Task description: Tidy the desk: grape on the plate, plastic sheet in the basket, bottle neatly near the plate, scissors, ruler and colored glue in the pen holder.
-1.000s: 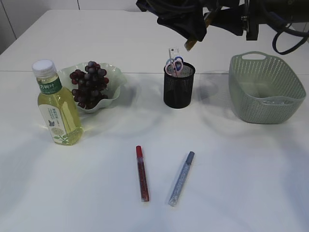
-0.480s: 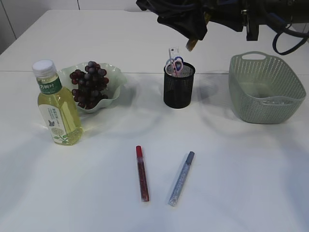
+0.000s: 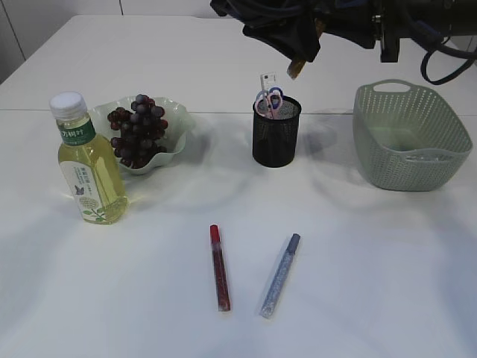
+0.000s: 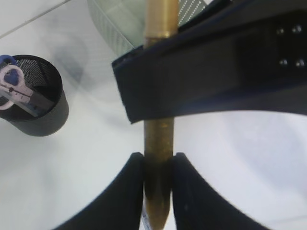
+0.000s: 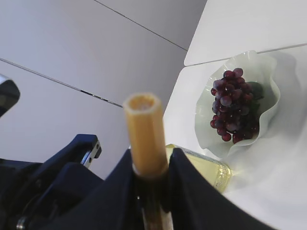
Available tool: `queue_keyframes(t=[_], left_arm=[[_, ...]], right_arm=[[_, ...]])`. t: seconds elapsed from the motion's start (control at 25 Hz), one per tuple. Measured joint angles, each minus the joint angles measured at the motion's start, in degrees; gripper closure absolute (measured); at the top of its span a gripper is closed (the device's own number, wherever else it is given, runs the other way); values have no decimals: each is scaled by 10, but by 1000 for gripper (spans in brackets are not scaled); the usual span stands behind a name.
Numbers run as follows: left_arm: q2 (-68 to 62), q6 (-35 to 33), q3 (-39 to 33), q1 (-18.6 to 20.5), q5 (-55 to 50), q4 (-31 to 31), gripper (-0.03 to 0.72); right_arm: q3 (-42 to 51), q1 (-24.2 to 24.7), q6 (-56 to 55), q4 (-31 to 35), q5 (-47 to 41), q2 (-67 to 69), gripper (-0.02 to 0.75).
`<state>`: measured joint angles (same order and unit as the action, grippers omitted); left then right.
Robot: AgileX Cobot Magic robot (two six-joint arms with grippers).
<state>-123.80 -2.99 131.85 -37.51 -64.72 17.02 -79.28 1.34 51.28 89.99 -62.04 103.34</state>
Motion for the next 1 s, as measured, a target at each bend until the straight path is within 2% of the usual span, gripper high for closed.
queue_keyframes(t=[0.72, 1.0], left_arm=[[0, 0, 0, 0, 2, 0, 532], [0, 0, 0, 0, 2, 0, 454]], right_arm=[[0, 0, 26, 0, 0, 0, 591], [0, 0, 27, 0, 0, 0, 591]])
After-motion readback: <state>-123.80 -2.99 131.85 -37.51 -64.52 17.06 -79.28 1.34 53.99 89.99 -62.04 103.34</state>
